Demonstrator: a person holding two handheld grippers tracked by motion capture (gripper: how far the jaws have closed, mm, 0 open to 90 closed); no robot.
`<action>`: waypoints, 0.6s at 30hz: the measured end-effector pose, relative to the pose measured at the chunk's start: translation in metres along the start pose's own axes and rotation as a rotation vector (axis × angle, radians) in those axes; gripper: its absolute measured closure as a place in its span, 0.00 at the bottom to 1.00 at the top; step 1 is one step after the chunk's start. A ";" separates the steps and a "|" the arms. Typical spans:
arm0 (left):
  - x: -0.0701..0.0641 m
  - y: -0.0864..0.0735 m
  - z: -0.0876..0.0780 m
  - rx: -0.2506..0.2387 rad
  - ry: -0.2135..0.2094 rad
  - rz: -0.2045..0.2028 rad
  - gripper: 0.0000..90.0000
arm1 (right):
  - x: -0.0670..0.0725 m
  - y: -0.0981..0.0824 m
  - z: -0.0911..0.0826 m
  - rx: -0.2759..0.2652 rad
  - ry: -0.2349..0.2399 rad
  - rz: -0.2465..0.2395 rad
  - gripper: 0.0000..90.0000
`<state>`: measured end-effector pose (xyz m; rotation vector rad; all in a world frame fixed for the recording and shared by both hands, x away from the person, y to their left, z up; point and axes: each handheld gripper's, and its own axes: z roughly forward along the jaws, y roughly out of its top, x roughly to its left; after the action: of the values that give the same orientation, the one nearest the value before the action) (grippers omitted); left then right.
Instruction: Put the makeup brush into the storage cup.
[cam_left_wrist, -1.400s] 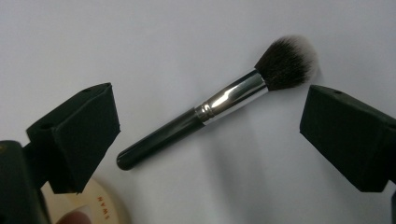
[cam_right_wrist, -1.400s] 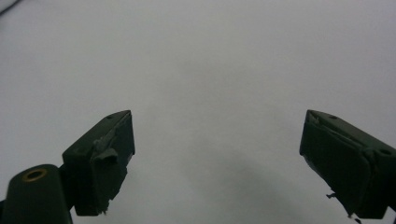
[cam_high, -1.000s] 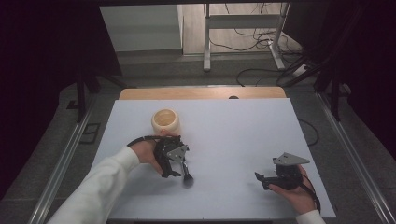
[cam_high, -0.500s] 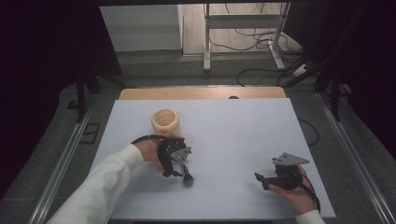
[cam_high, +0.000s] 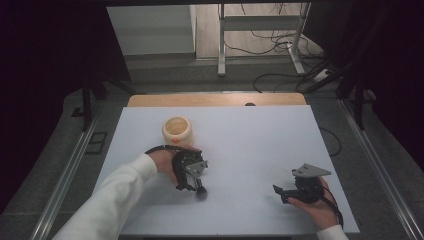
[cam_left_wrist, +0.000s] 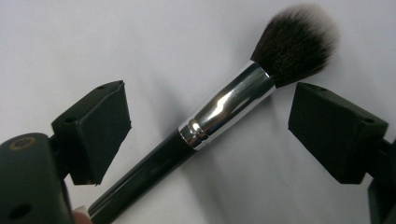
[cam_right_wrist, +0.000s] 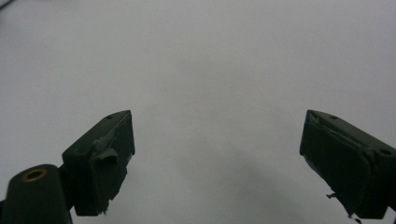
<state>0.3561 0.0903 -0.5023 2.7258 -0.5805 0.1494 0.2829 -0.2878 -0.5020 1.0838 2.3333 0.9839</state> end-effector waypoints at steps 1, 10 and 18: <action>0.000 0.000 0.001 0.002 -0.002 0.002 0.15 | 0.000 0.000 0.000 0.000 0.000 0.000 0.12; 0.006 0.002 0.001 0.034 -0.003 0.018 0.18 | 0.000 0.000 0.000 0.000 0.000 0.002 0.12; 0.011 0.004 0.010 0.062 -0.043 0.032 0.20 | -0.001 -0.001 0.000 0.002 -0.004 0.005 0.12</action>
<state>0.3651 0.0792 -0.5080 2.7869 -0.6420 0.1187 0.2836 -0.2890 -0.5027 1.0926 2.3297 0.9803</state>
